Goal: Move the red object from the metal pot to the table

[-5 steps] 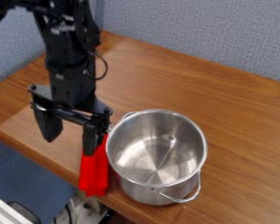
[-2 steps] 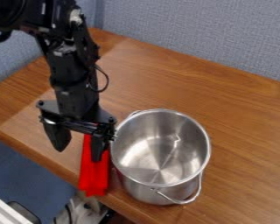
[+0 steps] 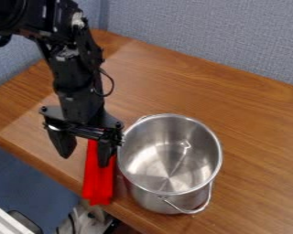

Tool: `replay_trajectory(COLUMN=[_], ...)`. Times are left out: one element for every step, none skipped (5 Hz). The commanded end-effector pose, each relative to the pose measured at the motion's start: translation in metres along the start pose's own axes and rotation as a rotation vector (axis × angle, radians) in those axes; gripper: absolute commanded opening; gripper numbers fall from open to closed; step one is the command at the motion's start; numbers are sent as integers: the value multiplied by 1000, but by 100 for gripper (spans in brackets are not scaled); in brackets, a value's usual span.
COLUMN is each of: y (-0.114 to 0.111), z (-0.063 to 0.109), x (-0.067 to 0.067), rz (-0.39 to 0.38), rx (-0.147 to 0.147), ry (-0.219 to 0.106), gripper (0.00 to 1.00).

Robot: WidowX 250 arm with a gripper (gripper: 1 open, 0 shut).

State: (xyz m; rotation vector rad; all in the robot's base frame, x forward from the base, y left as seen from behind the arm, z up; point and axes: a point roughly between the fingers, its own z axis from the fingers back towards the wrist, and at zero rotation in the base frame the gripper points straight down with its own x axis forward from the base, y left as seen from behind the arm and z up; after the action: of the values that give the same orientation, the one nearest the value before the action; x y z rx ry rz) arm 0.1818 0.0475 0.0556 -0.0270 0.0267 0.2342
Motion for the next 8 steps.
replay_trajectory(y=[1, 0, -1, -2, -3, -5, -5, -6], z=[3, 5, 6, 8, 11, 3, -1, 10], x=[2, 1, 1, 0, 0, 0, 1, 1], rz=[21, 27, 32, 35, 37, 49, 56, 48], rx=[-10, -15, -20, -24, -28, -19, -15, 8], ry=[-18, -22, -27, -32, -37, -30, -23, -26], gripper=[100, 100, 100, 100, 100, 0, 0, 0])
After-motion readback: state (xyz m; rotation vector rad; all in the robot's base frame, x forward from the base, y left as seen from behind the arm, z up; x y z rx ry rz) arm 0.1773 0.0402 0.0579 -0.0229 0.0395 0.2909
